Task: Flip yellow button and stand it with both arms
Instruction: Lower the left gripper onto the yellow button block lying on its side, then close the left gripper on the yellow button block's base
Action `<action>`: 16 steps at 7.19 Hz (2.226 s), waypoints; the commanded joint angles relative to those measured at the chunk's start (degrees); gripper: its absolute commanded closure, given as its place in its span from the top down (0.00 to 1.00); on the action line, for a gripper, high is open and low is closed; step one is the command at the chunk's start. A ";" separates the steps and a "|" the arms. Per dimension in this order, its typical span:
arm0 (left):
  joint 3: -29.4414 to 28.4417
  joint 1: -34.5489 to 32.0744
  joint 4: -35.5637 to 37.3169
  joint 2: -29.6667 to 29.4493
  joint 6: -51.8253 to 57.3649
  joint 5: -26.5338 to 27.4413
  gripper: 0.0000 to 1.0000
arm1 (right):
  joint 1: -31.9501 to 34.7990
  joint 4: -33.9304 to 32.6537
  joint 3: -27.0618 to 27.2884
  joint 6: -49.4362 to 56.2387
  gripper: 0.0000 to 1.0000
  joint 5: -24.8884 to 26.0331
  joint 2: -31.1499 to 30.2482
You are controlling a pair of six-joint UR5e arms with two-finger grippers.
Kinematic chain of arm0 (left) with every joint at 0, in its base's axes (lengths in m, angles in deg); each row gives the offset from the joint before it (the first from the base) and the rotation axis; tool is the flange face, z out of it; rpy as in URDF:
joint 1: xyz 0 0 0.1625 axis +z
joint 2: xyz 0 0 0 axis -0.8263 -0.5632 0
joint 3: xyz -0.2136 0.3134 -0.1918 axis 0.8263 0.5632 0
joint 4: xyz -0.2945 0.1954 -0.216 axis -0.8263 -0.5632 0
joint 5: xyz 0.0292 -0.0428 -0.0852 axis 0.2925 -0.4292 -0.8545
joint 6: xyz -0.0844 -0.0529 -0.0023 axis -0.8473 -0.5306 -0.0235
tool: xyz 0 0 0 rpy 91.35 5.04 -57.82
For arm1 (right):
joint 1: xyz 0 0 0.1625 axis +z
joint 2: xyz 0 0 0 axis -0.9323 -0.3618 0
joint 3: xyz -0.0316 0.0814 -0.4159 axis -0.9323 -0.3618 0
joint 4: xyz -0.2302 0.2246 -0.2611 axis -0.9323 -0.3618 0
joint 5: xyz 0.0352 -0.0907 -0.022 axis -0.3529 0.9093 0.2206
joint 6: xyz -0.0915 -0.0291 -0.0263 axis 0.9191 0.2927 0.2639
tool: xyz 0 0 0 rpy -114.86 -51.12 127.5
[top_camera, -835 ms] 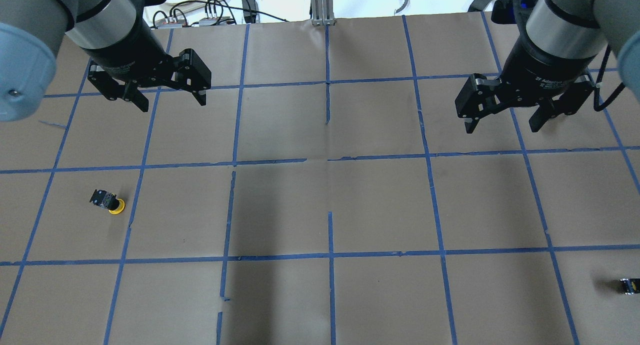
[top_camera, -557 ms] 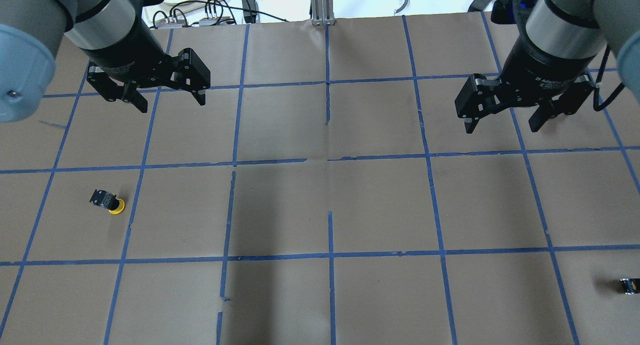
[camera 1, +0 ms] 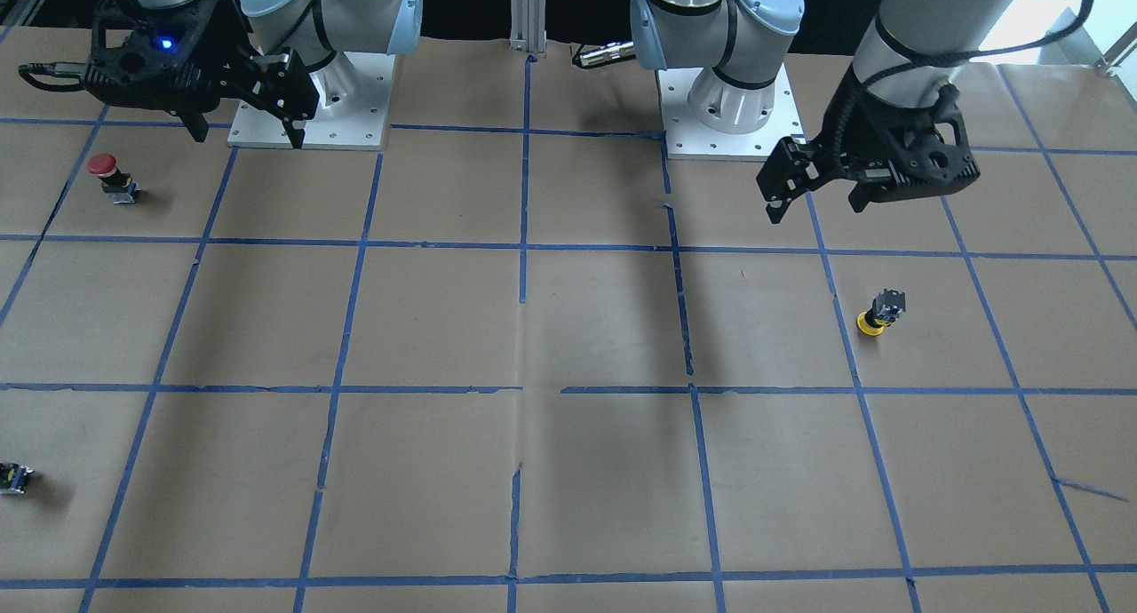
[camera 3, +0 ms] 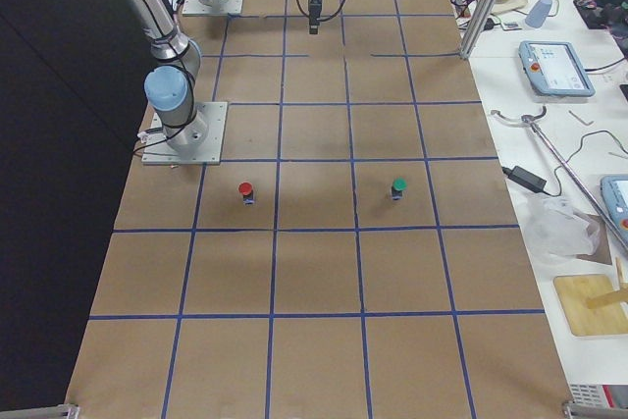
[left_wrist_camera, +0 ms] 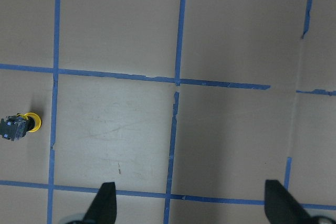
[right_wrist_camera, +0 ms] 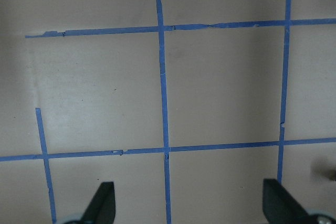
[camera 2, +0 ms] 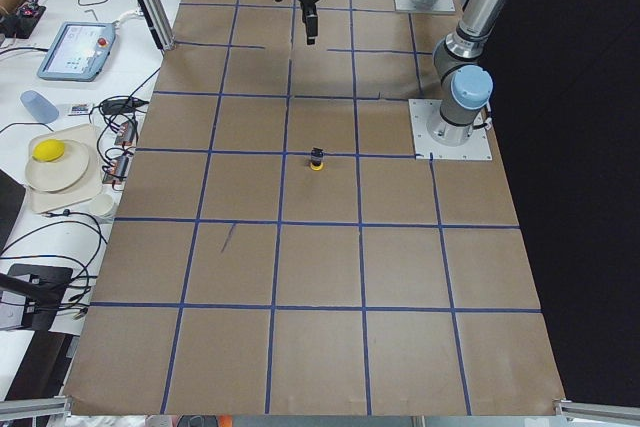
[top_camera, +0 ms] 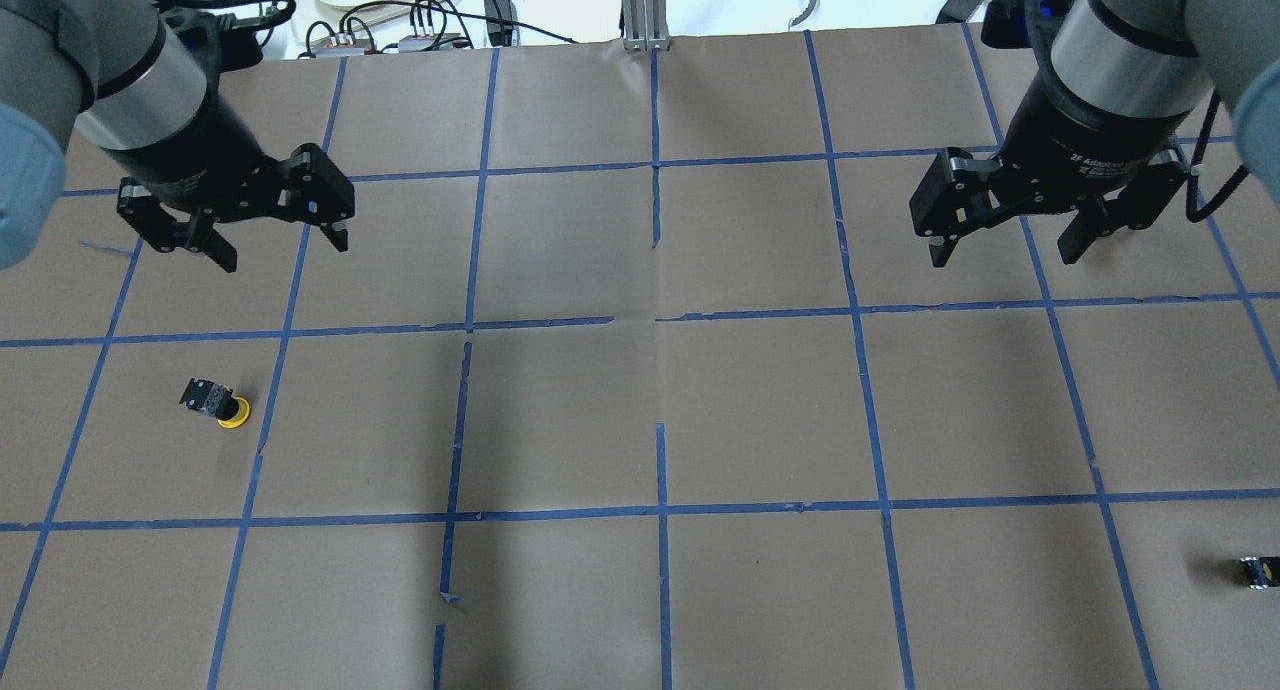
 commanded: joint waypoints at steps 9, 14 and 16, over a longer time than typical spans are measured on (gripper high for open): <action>24.33 24.83 37.30 -10.79 50.94 0.11 0.83 | 0.01 -0.83 -0.09 -0.25 1.00 -0.32 -0.02; 23.98 24.57 36.43 -10.88 51.21 -0.59 0.33 | 0.01 -0.40 0.09 0.01 1.00 0.20 0.06; 21.54 23.43 34.07 -10.53 49.20 -4.94 0.31 | 0.01 -0.75 0.44 -0.16 1.00 0.21 0.06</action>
